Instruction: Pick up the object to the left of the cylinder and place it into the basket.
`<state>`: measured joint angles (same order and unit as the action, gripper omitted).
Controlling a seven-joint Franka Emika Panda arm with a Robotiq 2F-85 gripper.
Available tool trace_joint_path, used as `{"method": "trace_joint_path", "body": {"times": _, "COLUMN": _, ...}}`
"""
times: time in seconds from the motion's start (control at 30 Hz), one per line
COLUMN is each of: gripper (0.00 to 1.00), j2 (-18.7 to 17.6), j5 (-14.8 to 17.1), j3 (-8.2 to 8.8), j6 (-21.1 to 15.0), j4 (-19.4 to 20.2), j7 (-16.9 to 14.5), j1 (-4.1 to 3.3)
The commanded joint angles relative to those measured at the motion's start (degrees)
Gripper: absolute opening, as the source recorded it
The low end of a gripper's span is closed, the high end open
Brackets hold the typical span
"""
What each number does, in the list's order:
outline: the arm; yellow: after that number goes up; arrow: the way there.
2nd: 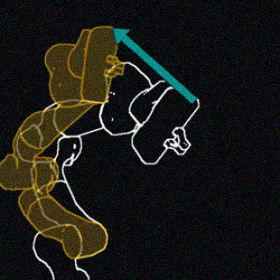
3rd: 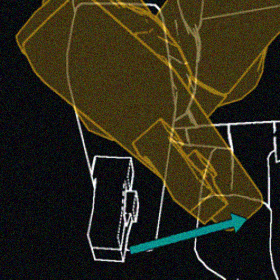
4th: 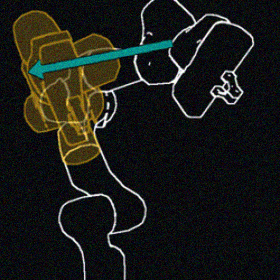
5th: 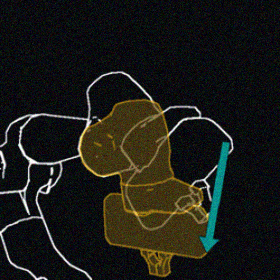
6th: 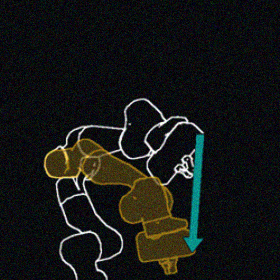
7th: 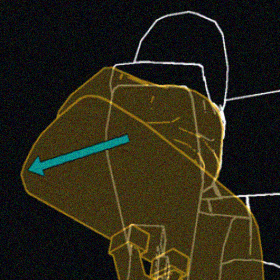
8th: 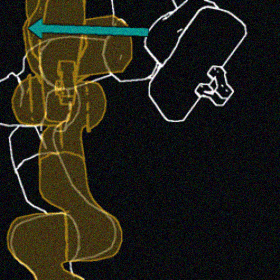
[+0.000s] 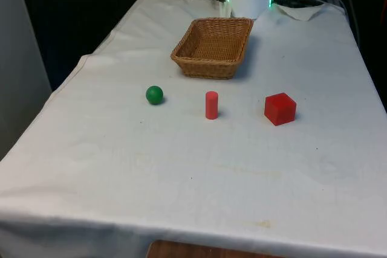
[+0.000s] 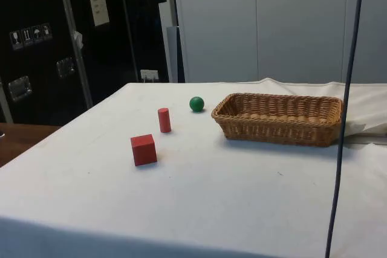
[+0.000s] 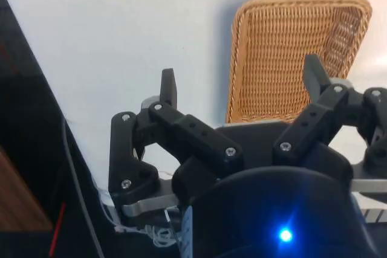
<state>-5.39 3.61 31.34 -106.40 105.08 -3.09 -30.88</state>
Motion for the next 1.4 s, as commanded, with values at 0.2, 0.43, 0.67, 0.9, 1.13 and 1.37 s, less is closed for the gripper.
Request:
{"method": "trace_joint_path", "body": {"times": 0.2, "gripper": 1.00, "j2": -2.3, "j5": -0.1, "j3": -1.55, "j6": -3.0, "j4": -0.9, "j7": 2.4, "j1": -0.34}}
{"method": "trace_joint_path", "body": {"times": 0.43, "gripper": 1.00, "j2": -3.7, "j5": -0.3, "j3": -2.92, "j6": -5.6, "j4": -0.5, "j7": 4.2, "j1": -0.52}}
{"method": "trace_joint_path", "body": {"times": 0.67, "gripper": 1.00, "j2": -4.8, "j5": -0.6, "j3": -4.18, "j6": -8.1, "j4": 0.3, "j7": 6.1, "j1": -0.63}}
{"method": "trace_joint_path", "body": {"times": 0.9, "gripper": 1.00, "j2": -5.4, "j5": -0.6, "j3": -4.87, "j6": -10.8, "j4": 1.5, "j7": 7.2, "j1": -0.74}}
{"method": "trace_joint_path", "body": {"times": 1.13, "gripper": 1.00, "j2": -6.5, "j5": -0.1, "j3": -5.10, "j6": -15.0, "j4": 3.8, "j7": 7.6, "j1": -0.57}}
{"method": "trace_joint_path", "body": {"times": 1.37, "gripper": 1.00, "j2": -7.0, "j5": 0.1, "j3": -5.27, "j6": -17.1, "j4": 5.4, "j7": 7.6, "j1": -0.57}}
